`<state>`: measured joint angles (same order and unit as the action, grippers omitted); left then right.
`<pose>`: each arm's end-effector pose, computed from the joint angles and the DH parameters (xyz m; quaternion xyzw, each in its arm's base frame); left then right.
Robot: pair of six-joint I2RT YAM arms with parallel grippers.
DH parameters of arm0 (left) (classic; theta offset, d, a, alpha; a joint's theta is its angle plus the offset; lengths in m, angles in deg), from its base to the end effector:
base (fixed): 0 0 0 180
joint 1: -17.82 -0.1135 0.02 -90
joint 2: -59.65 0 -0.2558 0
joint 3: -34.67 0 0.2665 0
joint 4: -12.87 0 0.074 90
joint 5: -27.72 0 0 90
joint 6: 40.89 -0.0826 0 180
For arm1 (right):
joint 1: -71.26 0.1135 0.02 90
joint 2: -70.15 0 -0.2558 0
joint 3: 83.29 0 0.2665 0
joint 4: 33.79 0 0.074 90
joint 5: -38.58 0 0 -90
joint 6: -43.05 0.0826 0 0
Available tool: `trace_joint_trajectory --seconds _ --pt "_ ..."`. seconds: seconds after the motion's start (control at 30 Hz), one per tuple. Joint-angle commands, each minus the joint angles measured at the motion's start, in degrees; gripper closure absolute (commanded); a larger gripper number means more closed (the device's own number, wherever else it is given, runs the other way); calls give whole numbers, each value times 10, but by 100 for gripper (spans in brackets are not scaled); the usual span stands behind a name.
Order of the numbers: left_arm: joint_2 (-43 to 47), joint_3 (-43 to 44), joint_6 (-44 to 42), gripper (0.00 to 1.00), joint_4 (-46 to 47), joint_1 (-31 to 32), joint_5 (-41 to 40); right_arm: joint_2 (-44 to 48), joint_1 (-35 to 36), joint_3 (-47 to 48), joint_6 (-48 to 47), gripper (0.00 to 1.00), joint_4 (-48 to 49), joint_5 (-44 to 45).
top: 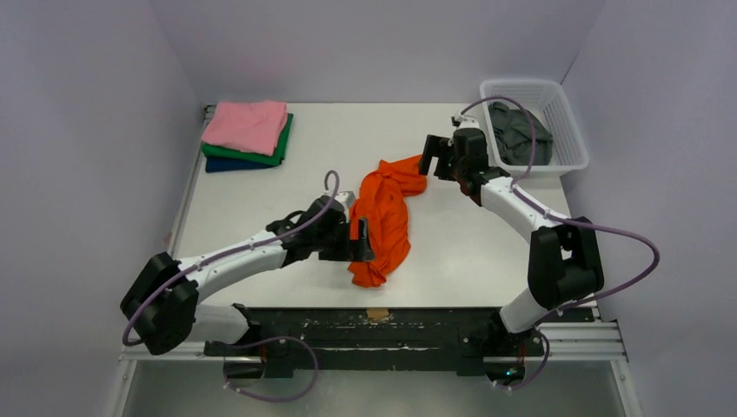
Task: Fold and stack the t-shirts
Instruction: Move the tshirt to the center of the board, then flatten out the tshirt
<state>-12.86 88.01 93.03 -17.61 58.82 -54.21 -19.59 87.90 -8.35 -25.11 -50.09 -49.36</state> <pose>0.2156 -0.2028 0.1512 0.0004 0.9366 -0.2810 0.2092 0.3942 0.1147 0.2204 0.0483 0.8693 0.1472 0.4693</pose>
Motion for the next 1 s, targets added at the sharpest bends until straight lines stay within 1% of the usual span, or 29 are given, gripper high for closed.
trace_joint_trajectory --seconds 0.0,0.1,0.17,0.2,0.23,0.37,0.43,0.47,0.5,0.57,0.6,0.63,0.73,0.83,0.97 --pt "-77 99 10 12 21 85 -37 -6 0 28 14 8 0 51" --pt "-134 144 16 17 1 130 -60 -10 0 24 23 9 6 64" --pt "-164 177 22 19 -30 157 -86 -12 0 23 33 9 9 63" --pt "-176 190 26 20 -59 167 -109 -13 0 23 38 9 9 64" --pt "-186 203 31 21 -84 176 -139 -13 0 23 39 9 11 61" --pt "-214 243 54 27 -159 195 -209 -15 0 22 40 9 17 50" --pt "-225 255 68 33 -188 200 -240 -18 -1 23 39 9 17 45" --pt "-230 259 72 38 -196 201 -252 -20 0 23 39 9 16 43" --pt "-233 261 74 46 -199 201 -258 -20 0 24 39 10 16 42" --pt "-240 260 71 72 -195 201 -271 -22 -1 25 33 10 17 39" --pt "-243 262 75 90 -203 201 -284 -22 0 26 27 10 18 35" --pt "-243 265 82 100 -219 200 -303 -24 0 29 22 11 20 22" --pt "-209 256 97 100 -253 198 -367 -29 0 41 2 13 22 -17" --pt "-140 213 127 100 -282 180 -429 -37 1 49 -12 13 22 -44" --pt "-38 131 130 100 -254 124 -438 -53 13 64 -44 15 23 -58"
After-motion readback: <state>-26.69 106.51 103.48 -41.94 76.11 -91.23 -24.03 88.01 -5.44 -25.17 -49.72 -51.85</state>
